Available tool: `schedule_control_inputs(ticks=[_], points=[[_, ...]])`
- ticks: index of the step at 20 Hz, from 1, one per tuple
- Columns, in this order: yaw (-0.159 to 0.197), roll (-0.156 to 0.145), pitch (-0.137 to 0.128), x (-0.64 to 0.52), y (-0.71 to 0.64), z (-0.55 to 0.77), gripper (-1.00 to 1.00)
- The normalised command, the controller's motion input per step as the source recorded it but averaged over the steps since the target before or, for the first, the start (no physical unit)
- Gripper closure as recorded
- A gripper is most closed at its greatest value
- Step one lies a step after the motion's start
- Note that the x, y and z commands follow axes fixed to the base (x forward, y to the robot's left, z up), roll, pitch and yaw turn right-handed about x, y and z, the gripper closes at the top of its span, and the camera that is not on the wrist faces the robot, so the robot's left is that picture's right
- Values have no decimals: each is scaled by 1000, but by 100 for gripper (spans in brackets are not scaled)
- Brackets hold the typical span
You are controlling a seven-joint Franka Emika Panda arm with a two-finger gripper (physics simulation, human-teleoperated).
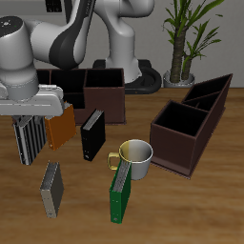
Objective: Place the striped book into the back desk caddy's left compartment and place the black book into the back desk caddy's left compartment and place the yellow book into the left desk caddy's right compartment
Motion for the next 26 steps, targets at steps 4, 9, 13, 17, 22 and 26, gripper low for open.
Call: schedule_control_inputs(ticks=[4, 9, 13, 17, 22, 26], points=[[54, -39, -85, -462, -312, 730, 100], [67, -18, -56, -594, -180, 467, 100], [30, 29, -37, -652, 46, 364, 100], [31, 27, -30, -638, 45, 289, 100], [13, 9, 12, -626, 83, 161, 100], [43, 5, -33, -496, 89, 173, 100]])
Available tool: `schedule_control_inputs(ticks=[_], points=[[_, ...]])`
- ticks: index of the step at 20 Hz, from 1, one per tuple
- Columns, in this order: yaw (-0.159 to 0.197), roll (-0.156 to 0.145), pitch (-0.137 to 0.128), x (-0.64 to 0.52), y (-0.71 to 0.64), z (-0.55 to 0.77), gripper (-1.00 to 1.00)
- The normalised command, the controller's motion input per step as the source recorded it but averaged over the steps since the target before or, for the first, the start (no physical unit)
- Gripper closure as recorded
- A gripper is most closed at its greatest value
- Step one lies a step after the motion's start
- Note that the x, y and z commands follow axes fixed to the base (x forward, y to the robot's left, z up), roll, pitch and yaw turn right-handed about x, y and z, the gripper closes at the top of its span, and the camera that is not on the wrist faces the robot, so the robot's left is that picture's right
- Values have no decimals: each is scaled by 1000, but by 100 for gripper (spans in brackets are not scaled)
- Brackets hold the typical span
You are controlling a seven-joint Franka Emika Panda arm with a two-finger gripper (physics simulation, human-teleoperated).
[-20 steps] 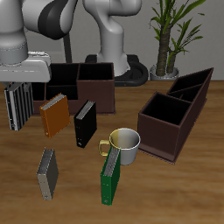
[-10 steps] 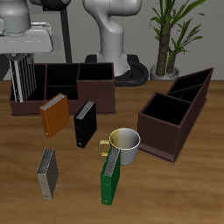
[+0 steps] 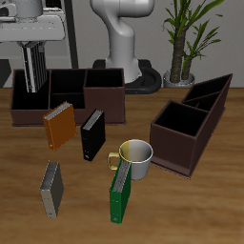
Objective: Place the striped book into the back desk caddy's left compartment and place the black book into the back desk caddy's left compartment and place the yellow book into the left desk caddy's right compartment
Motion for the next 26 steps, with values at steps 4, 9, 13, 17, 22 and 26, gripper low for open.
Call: schedule_control_inputs(ticks=[4, 9, 13, 17, 22, 26], points=[[7, -31, -13, -526, -88, 115, 100], [-24, -27, -7, -406, -66, -123, 100], [32, -2, 36, -454, 7, -368, 100], [32, -50, 19, -408, -95, -329, 100], [15, -31, -8, -201, -102, -121, 100], [0, -49, 3, -146, -262, -120, 100]])
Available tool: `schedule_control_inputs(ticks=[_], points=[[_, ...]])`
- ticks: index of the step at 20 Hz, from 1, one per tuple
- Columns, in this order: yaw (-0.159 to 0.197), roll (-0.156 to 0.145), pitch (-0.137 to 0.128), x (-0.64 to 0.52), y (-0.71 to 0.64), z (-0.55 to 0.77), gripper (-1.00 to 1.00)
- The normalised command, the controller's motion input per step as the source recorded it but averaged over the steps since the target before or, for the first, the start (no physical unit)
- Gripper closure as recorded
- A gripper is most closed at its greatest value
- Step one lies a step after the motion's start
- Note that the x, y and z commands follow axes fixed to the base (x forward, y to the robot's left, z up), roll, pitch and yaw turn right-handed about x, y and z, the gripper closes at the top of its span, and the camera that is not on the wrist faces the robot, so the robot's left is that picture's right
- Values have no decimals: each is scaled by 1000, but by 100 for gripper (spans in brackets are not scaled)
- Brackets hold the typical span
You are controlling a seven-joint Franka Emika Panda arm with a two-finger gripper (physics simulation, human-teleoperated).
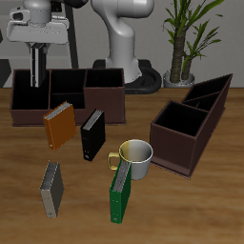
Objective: Place the striped book into the back desk caddy's left compartment and place the black book into the back desk caddy's left compartment and place the yellow book into the left desk caddy's right compartment
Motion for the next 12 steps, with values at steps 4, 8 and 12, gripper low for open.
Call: schedule_control_inputs(ticks=[4, 8, 12], points=[[17, -19, -23, -176, -89, 33, 100], [-44, 60, 7, -204, -92, -26, 100], [-22, 67, 4, -69, -119, -66, 100]])
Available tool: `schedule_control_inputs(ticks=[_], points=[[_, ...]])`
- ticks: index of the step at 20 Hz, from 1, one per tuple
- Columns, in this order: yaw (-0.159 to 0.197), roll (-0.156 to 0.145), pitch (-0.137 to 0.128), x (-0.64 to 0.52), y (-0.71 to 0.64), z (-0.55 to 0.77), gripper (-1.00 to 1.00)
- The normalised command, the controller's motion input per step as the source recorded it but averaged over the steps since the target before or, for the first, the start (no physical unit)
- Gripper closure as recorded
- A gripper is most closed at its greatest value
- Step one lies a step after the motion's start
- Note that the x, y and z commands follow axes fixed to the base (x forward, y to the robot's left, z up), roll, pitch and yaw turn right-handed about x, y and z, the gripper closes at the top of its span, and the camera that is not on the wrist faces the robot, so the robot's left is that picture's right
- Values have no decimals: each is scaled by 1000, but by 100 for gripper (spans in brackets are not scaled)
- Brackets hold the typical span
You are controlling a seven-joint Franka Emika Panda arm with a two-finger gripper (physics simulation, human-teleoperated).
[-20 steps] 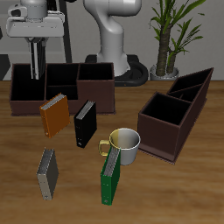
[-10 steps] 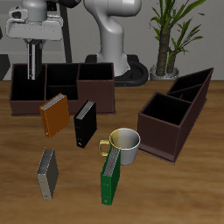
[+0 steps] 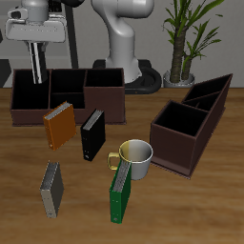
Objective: Place the striped book into the back desk caddy's left compartment and place the black book into the back desk caddy's left compartment and place the yellow book into the left desk caddy's right compartment
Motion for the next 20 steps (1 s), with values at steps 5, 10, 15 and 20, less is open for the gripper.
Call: schedule_control_inputs(ticks=[5, 10, 15, 20], points=[[-115, -33, -31, 16, -352, 210, 100], [-144, -49, 10, -119, -430, 585, 100], [-39, -30, 156, 75, -54, 378, 100], [58, -42, 173, 265, 127, 327, 100]])
